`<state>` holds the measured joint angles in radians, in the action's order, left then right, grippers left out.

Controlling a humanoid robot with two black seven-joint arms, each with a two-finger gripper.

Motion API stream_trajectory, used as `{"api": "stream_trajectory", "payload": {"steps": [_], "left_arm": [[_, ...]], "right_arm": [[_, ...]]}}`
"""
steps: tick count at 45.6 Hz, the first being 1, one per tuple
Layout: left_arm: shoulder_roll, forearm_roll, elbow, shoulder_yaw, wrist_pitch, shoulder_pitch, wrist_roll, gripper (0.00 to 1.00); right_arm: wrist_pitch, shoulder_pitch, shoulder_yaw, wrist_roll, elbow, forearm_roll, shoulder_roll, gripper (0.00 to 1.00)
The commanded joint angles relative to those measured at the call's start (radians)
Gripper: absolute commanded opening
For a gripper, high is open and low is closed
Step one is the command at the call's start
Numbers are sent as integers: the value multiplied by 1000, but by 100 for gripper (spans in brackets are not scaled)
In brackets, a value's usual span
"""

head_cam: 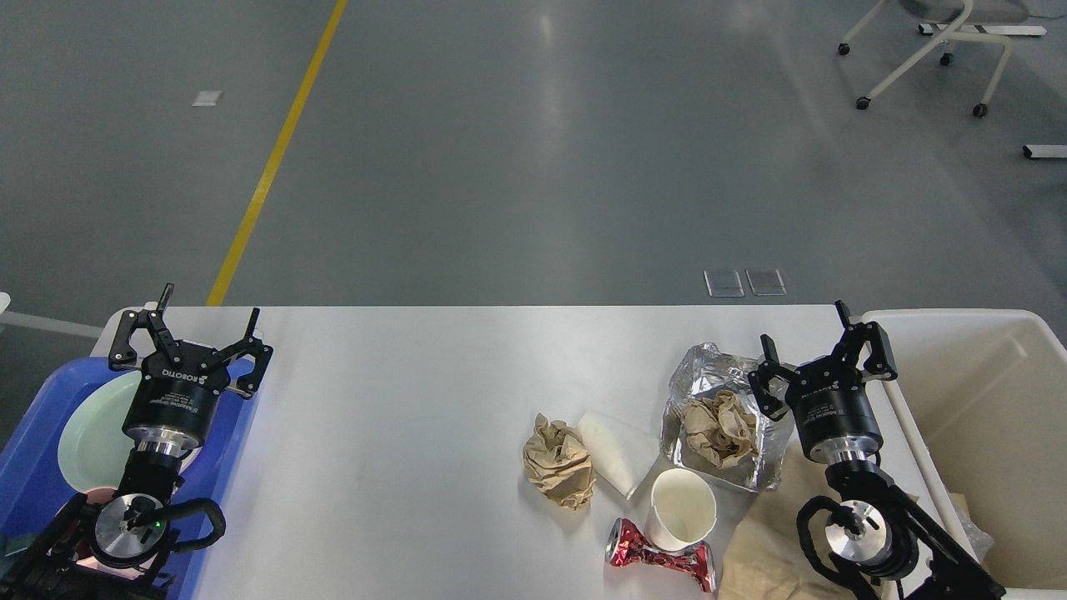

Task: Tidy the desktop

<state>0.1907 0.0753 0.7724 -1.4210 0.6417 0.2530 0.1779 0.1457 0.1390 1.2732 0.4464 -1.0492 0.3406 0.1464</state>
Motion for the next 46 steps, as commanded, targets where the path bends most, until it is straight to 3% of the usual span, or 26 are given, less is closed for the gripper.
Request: {"api": "stream_trajectory", "payload": {"steps": [1, 46], "left_arm": [[-2, -2, 1, -1, 1, 0, 2, 96], [0, -2, -1, 1, 9, 0, 0, 96]], "right_arm": [[0, -1, 0, 0, 0, 0, 1, 100], [-3, 10, -9, 0, 5, 20, 1, 100]]}}
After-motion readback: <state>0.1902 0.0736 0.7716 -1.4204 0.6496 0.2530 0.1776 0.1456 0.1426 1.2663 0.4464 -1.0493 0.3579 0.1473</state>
